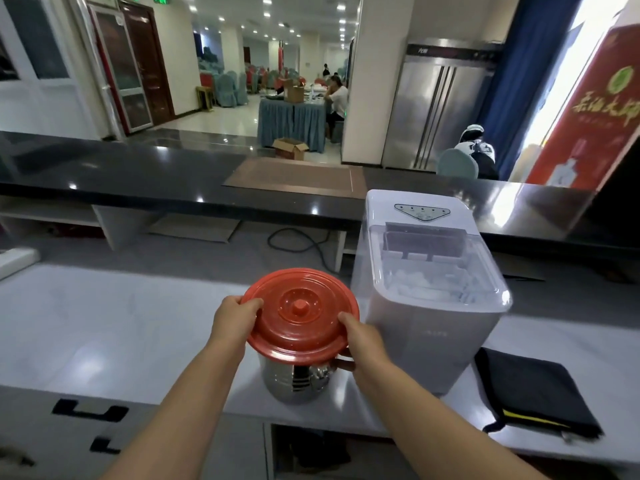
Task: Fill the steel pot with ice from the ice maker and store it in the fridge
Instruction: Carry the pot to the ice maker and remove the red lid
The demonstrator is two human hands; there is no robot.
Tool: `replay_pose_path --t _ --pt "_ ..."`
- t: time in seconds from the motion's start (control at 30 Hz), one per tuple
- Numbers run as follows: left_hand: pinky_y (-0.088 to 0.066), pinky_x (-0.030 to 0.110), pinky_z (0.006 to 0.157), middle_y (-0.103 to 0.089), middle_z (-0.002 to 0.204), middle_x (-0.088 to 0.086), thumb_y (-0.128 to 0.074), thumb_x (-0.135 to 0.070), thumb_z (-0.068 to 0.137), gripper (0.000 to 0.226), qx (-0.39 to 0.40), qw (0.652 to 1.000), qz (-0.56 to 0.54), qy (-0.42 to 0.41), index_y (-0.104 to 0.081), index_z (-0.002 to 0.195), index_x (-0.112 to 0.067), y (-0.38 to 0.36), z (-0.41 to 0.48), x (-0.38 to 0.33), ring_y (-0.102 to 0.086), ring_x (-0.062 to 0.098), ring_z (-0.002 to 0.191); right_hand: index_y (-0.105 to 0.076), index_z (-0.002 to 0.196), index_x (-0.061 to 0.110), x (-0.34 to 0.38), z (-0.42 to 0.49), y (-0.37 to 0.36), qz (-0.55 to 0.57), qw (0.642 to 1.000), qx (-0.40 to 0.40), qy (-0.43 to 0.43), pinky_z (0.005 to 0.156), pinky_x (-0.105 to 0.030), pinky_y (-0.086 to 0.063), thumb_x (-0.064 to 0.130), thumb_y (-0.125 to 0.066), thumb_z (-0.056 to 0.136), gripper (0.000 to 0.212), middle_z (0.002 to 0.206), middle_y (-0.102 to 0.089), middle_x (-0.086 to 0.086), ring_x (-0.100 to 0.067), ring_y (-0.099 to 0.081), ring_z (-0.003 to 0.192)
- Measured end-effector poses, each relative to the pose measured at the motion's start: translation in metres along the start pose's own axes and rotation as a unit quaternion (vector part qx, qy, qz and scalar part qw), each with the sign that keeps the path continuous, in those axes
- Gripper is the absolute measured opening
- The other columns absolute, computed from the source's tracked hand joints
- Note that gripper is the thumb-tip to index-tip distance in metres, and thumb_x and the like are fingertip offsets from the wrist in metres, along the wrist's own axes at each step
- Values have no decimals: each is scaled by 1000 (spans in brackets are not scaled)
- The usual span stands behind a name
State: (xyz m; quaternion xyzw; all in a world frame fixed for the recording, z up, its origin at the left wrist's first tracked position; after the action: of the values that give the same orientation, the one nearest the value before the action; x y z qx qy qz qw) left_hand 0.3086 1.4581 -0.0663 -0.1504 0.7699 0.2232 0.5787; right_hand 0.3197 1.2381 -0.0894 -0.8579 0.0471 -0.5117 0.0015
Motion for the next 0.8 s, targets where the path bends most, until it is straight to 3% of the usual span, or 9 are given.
replay_pose_path --t 0.27,0.37,0.57,0.63,0.8 --pt "-48 32 68 -67 87 11 -53 -11 87 8 -4 1000 -10 -6 -60 84 -10 1 11 -1 -62 25 82 -61 83 12 3 -1 -7 33 999 -6 26 66 -37 -57 30 -51 95 24 81 -65 -7 -27 -64 83" --pt "-47 34 75 -64 94 9 -55 -14 88 12 -6 1000 -12 -10 -57 99 -8 0 13 0 -60 24 87 -60 80 12 3 -4 -6 57 997 -10 42 57 -31 -54 24 -49 96 23 77 -61 -7 -25 -62 78" --pt "-48 37 79 -62 96 7 -57 -15 87 13 -7 1000 -23 -11 -54 100 -11 1 12 1 -59 24 90 -56 98 8 -10 -2 -1 46 996 -63 52 78 -52 -57 16 -56 88 13 93 -65 -13 -30 -66 87" --pt "-48 35 75 -62 93 6 -56 -14 87 10 -5 1000 -28 -14 -55 98 -12 0 11 0 -59 21 84 -53 92 14 -12 -4 1 44 993 -91 67 80 -53 -56 14 -57 85 8 91 -64 -14 -30 -65 83" --pt "-48 35 77 -61 88 0 -55 -14 87 12 -6 999 -33 -38 -54 99 -16 3 8 -11 -59 19 83 -54 84 16 6 -21 2 -61 978 -137 143 73 -36 -46 18 -57 87 5 74 -58 -1 -20 -54 71"
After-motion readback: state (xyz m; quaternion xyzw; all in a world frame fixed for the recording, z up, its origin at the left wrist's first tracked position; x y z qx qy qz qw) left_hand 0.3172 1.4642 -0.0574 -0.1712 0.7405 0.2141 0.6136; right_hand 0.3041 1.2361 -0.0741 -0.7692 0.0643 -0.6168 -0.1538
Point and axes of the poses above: each hand's wrist, its own z-axis towards the middle knuckle, its own y-axis out of the back of the hand, x = y × z, the point moved 7 cm from there along z, towards the middle knuckle
